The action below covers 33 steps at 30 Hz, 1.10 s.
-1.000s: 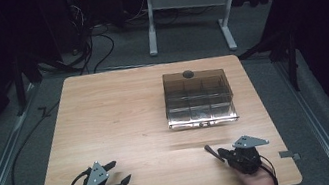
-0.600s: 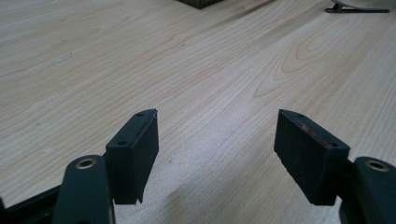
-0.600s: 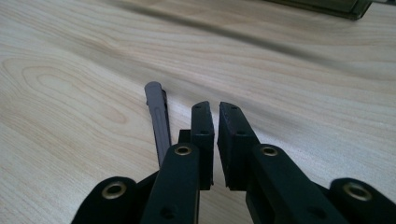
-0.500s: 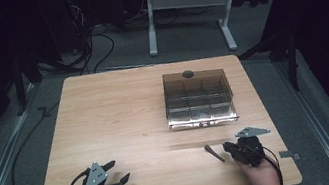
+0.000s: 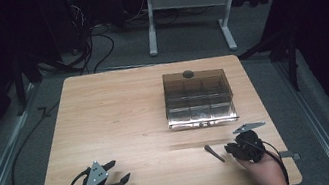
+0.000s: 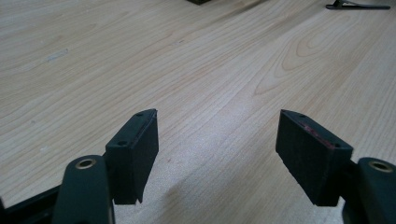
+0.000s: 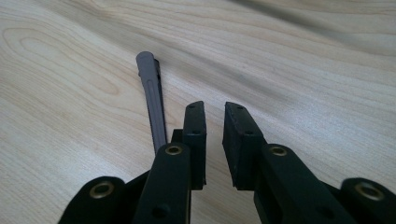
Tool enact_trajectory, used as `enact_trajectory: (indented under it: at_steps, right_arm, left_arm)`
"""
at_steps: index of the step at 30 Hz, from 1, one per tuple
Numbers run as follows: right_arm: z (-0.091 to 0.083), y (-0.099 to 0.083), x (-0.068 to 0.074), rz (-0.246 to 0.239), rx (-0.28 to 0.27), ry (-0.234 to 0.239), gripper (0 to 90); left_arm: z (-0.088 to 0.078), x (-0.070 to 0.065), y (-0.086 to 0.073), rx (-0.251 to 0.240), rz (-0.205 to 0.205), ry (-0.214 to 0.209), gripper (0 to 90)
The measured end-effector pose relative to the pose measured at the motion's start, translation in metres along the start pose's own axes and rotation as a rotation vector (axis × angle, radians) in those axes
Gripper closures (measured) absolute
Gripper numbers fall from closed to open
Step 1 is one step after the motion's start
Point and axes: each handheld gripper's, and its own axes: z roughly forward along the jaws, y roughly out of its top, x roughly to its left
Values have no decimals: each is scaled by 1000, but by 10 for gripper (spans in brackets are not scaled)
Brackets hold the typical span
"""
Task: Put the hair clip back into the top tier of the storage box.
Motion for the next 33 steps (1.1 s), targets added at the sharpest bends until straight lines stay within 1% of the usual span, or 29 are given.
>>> enact_trajectory:
  at_steps: [1, 2, 3, 5, 7, 10, 11, 14, 20, 24, 25, 27, 28, 30, 32, 33]
  right_arm:
    - [0, 1, 0, -4, 1, 3, 797]
    - [0, 2, 0, 3, 9, 4, 797]
    - [-1, 3, 0, -5, 15, 7, 796]
    - [0, 5, 0, -9, 39, 15, 796]
    - [1, 6, 1, -29, 63, 12, 796]
    - [4, 8, 3, -44, 97, 15, 797]
    - [5, 8, 4, -61, 113, 13, 797]
    - [5, 11, 6, -81, 155, 12, 796]
    - [5, 20, 10, -119, 236, 21, 776]
    - [4, 26, 14, -150, 277, 20, 776]
    - [4, 28, 15, -166, 282, 23, 777]
    - [3, 31, 18, -177, 306, 22, 774]
    - [4, 33, 18, -194, 313, 23, 771]
    - [4, 35, 20, -200, 330, 25, 770]
    - [6, 38, 22, -207, 360, 33, 770]
    - [8, 40, 23, -223, 373, 34, 762]
  left_arm:
    - [0, 0, 0, 0, 1, 1, 304]
    - [0, 0, 0, 1, 1, 1, 305]
    - [0, 0, 0, 4, 3, 1, 305]
    - [0, 0, 0, 8, 6, 2, 304]
    - [0, -1, 0, 10, 9, 1, 304]
    - [0, -1, 0, 9, 12, -4, 303]
    - [0, -1, 0, 9, 12, -4, 302]
    - [0, -1, 0, 9, 13, -4, 303]
    - [0, -1, 0, 6, 18, -5, 302]
    - [0, -2, 0, 7, 26, -9, 301]
    - [0, -2, 0, 10, 26, -10, 301]
    - [0, -2, 0, 11, 30, -10, 300]
    - [0, -2, 0, 11, 29, -11, 301]
    - [0, -2, 0, 10, 29, -12, 300]
    - [0, -3, 0, 8, 31, -11, 300]
    - [0, -3, 0, 9, 32, -11, 300]
